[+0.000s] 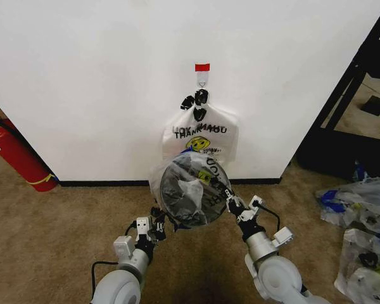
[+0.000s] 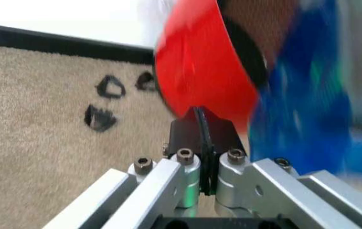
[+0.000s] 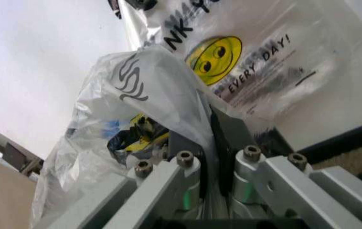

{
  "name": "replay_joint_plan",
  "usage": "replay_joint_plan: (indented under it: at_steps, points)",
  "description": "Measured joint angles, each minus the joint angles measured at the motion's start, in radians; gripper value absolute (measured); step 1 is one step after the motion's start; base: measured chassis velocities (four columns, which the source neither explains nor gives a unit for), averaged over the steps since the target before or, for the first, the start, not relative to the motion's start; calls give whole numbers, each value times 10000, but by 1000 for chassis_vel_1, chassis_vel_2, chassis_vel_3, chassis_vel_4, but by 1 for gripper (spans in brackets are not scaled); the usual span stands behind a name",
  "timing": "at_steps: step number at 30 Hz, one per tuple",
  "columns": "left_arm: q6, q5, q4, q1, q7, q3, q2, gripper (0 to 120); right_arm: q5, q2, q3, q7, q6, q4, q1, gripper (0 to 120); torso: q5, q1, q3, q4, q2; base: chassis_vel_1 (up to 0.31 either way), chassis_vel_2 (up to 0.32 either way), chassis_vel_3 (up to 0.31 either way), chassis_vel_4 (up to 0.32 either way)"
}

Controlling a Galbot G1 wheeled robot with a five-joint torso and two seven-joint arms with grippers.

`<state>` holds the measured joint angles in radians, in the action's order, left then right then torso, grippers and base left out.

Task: Pick up the garbage bag from the wall and place it over the trash bin.

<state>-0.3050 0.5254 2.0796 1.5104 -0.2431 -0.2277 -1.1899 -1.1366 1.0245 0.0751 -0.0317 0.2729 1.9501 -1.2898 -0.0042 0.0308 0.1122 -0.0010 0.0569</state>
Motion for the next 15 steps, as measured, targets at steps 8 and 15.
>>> replay_joint_plan:
  at_steps: [8,15]
  points:
    - [1079,-2356,-778,4,-420,-220,80,20,1387,132,97,1536,761,-1568,265,1,0,0,0,0,-1,0,0,0,0]
    - [1250,-2382,-569,-744,-390,-1036,532,47,1782,-54,430,4554,1566,-3318,316,1,3,0,1,0,-1,0,0,0,0]
